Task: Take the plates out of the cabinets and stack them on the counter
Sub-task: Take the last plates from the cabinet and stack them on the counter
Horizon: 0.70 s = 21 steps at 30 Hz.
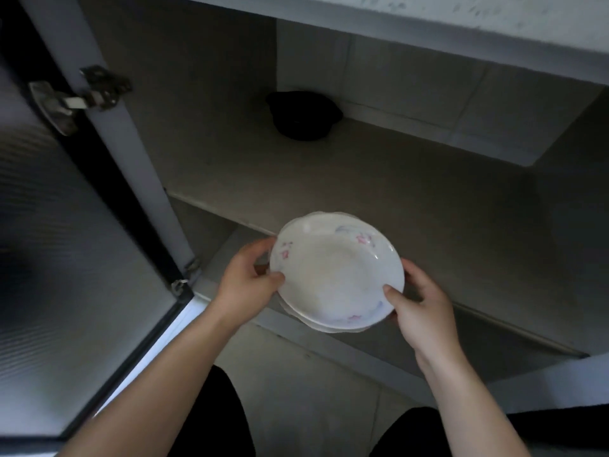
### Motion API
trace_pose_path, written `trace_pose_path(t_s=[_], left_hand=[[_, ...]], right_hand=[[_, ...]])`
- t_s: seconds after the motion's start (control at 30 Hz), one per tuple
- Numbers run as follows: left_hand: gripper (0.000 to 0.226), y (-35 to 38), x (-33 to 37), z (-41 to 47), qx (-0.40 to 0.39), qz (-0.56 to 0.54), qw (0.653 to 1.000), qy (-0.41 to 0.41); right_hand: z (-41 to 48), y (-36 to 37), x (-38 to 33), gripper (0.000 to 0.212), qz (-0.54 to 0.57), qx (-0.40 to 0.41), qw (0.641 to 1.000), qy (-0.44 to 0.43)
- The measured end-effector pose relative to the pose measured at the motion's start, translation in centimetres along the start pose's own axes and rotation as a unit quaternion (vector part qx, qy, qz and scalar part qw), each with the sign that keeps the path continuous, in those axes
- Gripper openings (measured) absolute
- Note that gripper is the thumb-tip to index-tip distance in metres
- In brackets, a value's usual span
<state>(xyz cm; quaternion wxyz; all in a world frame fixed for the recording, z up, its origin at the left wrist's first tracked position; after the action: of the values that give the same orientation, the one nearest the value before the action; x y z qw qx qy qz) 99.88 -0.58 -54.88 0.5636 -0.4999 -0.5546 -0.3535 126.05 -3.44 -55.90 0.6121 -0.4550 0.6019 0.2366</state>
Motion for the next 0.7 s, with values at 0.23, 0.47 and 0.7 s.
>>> trace_pose_path(t_s=[0.23,0.47,0.7], left_hand=[[0.052,-6.9,-2.5,-1.3,0.065,0.032,0.997,-0.021],[0.056,-15.2,0.2,-4.9,0.159,0.068,0.979,-0.107],[0.056,-26.3,11.9,-13.1,0.249,0.131,0.945,-0.169]], right_hand=[[-3.1,6.1,-0.3,0.043,-0.002,-0.076,0.997,0.005],[-8.8,10.7,-5.3,0.044,-0.040,-0.146,0.988,0.009],[-19.0,11.8,-17.5,0.047,-0.087,-0.250,0.963,0.048]])
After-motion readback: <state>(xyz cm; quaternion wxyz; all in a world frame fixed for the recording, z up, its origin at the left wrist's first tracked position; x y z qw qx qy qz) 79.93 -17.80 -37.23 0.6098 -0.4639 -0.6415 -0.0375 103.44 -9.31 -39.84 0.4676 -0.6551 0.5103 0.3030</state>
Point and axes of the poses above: each hand's wrist, its own z-axis towards the middle knuckle, its own y-axis out of the palm, x = y × z, the point moved 9 cm from there along z, towards the middle knuckle, and after that the axes turned 12 degrees about x, right-handed, at the moved point
